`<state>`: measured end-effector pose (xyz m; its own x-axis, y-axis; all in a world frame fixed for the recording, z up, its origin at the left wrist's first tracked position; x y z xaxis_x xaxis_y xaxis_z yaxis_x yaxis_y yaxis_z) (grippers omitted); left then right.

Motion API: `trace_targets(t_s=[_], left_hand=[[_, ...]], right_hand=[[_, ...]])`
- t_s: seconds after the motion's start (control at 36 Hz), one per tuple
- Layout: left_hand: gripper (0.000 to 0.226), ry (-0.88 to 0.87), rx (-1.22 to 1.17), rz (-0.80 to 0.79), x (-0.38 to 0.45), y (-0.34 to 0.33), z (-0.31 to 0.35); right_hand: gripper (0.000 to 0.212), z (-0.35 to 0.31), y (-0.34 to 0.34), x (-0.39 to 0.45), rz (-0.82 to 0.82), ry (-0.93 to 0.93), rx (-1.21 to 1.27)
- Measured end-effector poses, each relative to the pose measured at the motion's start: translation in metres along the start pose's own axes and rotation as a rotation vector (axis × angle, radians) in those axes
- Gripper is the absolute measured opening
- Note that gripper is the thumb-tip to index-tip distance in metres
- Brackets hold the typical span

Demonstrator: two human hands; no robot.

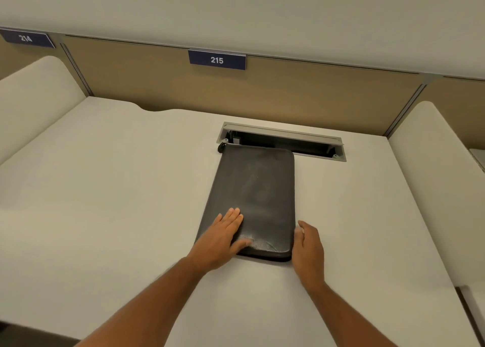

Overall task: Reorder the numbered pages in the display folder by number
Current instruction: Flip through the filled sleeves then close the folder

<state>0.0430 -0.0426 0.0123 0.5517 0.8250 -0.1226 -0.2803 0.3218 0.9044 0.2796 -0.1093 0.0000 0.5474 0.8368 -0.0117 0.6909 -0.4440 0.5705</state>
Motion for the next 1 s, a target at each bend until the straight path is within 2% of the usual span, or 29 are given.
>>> trace_targets(t_s=[0.08, 0.22, 0.42, 0.64, 0.83, 1.0], left_hand=[[0.076, 0.031, 0.025, 0.002, 0.019, 0.010, -0.010], [0.074, 0.055, 0.047, -0.022, 0.050, 0.017, -0.024], [0.073, 0.083, 0.031, -0.056, 0.083, 0.026, -0.038], [0.071, 0.023, 0.102, -0.024, 0.087, 0.022, -0.062], [0.070, -0.024, 0.125, 0.045, 0.063, 0.016, -0.081], [0.076, -0.034, 0.131, 0.072, 0.036, 0.012, -0.092]], right_hand=[[0.037, -0.013, -0.008, 0.017, -0.064, 0.050, -0.092], [0.065, -0.030, -0.028, 0.040, -0.261, 0.050, -0.314], [0.077, -0.039, -0.046, 0.063, -0.346, 0.003, -0.477], [0.082, -0.040, -0.066, 0.053, -0.358, -0.021, -0.595], [0.073, -0.050, -0.082, 0.024, -0.276, 0.094, -0.793], [0.067, -0.050, -0.095, -0.009, -0.232, 0.167, -0.795]])
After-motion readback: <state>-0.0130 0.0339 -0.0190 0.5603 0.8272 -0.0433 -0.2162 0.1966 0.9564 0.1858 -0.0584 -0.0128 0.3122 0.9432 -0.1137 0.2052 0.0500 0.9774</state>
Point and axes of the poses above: each hand's wrist, its own x-axis towards the middle knuckle, its own y-axis out of the back of the hand, z = x × y, the point moved 2 cm from there along x, towards the middle knuckle, and after that the axes turned 1 degree about -y, right-handed, at the moved point
